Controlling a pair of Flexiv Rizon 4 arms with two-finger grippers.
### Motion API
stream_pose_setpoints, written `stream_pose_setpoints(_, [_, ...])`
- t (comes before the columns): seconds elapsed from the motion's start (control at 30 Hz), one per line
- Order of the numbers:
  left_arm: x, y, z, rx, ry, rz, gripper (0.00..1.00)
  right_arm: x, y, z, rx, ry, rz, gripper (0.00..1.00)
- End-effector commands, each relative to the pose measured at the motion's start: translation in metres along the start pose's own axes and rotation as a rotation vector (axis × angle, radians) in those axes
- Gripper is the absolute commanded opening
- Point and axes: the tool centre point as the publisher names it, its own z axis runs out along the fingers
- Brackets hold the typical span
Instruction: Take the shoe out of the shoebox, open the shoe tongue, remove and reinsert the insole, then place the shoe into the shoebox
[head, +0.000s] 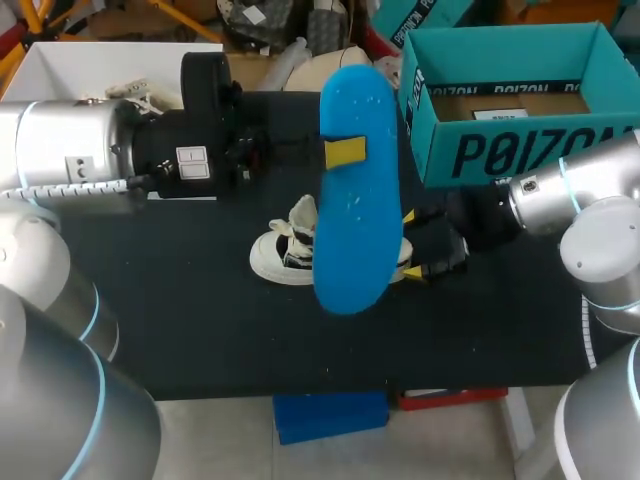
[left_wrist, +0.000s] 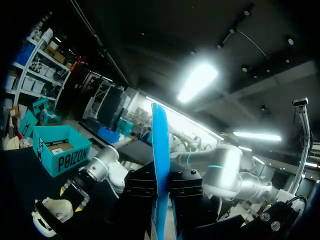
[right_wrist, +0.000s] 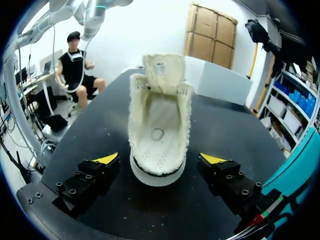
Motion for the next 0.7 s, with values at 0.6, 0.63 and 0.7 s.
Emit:
stream_pose_setpoints(0.6, [0.005, 0.001, 0.000, 0.002, -0.009, -0.001, 0.00, -0.027, 0.052, 0.006, 1.087, 0.032, -0.056, 1.00])
stream_pose_setpoints(0.63, [0.005, 0.001, 0.000, 0.002, -0.009, -0.001, 0.00, -0.028, 0.053, 0.008, 1.099, 0.032, -0.059, 1.00])
stream_pose_setpoints(0.7, [0.005, 0.001, 0.000, 0.002, -0.009, -0.001, 0.00, -0.029, 0.057, 0.011, 1.128, 0.025, -0.059, 1.00])
